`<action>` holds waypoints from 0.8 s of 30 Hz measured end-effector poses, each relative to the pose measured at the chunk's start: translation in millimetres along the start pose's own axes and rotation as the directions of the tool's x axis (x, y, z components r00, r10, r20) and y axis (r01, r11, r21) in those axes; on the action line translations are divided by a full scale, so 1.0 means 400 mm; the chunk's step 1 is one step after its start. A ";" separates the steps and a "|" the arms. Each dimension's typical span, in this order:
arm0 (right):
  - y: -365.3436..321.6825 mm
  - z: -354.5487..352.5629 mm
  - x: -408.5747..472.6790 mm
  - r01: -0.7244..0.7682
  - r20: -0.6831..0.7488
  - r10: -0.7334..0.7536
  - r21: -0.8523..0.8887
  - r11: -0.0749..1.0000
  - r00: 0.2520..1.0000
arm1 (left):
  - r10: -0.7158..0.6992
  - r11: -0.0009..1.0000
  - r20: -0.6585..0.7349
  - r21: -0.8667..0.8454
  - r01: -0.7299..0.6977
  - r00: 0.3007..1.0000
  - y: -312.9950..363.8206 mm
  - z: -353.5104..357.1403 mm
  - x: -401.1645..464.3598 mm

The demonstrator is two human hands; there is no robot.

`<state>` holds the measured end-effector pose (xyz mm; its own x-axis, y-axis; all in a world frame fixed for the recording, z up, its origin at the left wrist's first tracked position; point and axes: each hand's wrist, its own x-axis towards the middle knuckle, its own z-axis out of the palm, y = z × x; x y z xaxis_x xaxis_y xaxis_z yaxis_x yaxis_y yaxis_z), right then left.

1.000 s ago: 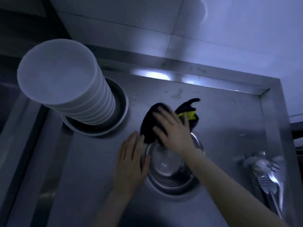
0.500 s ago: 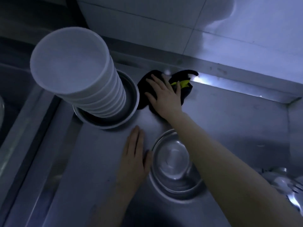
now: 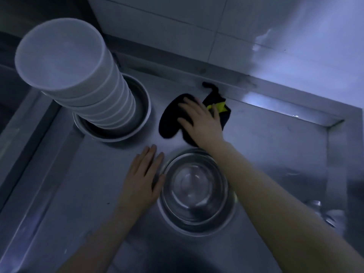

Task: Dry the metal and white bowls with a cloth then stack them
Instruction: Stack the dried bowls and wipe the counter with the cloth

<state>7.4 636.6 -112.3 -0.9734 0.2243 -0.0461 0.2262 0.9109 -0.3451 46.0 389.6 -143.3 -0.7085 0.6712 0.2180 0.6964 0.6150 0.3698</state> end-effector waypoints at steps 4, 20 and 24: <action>0.121 -0.046 -0.067 -0.180 -0.076 0.181 0.018 0.984 0.981 | 0.001 0.999 -0.004 0.040 0.000 1.000 -0.003 0.006 -0.002; 0.096 -0.033 0.075 0.080 -0.052 -0.089 -0.145 0.986 0.995 | -0.088 0.981 0.077 -0.167 0.099 0.993 0.109 0.053 0.261; 0.260 -0.093 0.006 0.098 -0.098 -0.114 -0.152 0.983 0.989 | -0.019 0.991 0.108 -0.128 0.033 0.994 0.158 0.089 0.317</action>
<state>29.8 744.6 -113.5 -0.9846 0.1519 0.0861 0.1321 0.9705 -0.2016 4.1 528.3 -124.3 -0.7051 0.7003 0.1119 0.6524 0.5786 0.4895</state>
